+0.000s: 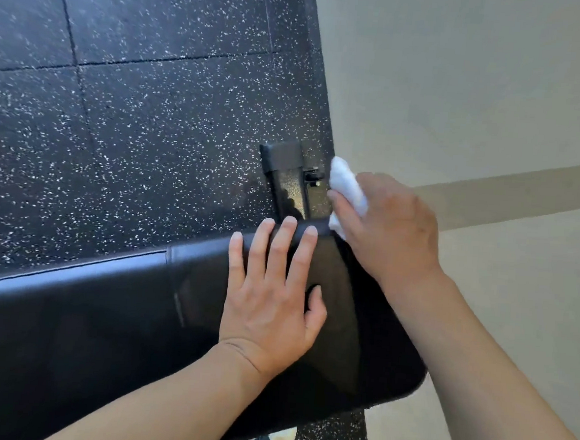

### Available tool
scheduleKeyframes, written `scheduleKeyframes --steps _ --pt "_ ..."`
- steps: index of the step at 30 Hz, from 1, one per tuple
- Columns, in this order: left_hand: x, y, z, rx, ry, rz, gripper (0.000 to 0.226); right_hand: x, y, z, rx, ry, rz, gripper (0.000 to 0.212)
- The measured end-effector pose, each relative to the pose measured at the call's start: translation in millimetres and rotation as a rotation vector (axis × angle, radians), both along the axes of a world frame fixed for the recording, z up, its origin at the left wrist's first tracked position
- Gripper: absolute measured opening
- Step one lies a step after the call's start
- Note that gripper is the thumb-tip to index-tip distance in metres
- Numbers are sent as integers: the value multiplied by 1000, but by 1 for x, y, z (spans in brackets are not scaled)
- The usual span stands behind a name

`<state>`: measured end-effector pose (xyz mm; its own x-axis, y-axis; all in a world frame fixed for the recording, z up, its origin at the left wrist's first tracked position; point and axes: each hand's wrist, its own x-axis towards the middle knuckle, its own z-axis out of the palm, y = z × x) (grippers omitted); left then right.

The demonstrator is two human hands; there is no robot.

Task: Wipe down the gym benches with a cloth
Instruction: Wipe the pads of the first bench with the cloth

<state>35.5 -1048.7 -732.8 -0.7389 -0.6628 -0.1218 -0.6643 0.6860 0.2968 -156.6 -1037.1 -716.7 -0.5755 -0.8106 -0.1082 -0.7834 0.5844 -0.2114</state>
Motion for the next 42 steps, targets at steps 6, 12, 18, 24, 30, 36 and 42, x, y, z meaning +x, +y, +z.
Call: scheduleKeyframes --steps 6,12,18,24,30,36,42 --pt "1 0 -2 1 8 -13 80 -47 -9 1 251 -447 -323 36" --pt "1 0 0 2 -5 -18 80 -11 -49 -7 319 -239 38 35" --pt "0 0 0 -13 -11 -18 79 -51 1 -10 105 -504 -279 42" --pt "-3 1 3 -42 -49 -4 78 -34 67 -12 -403 -874 -508 30" --pt "-5 3 4 -76 -86 -10 76 -8 110 -9 -488 -745 -670 23" --pt "-8 5 4 -106 -76 -10 74 -44 71 -13 -469 -1026 -556 29" --pt "-6 7 5 -123 -51 -5 74 -24 127 -24 -550 -1042 -625 21"
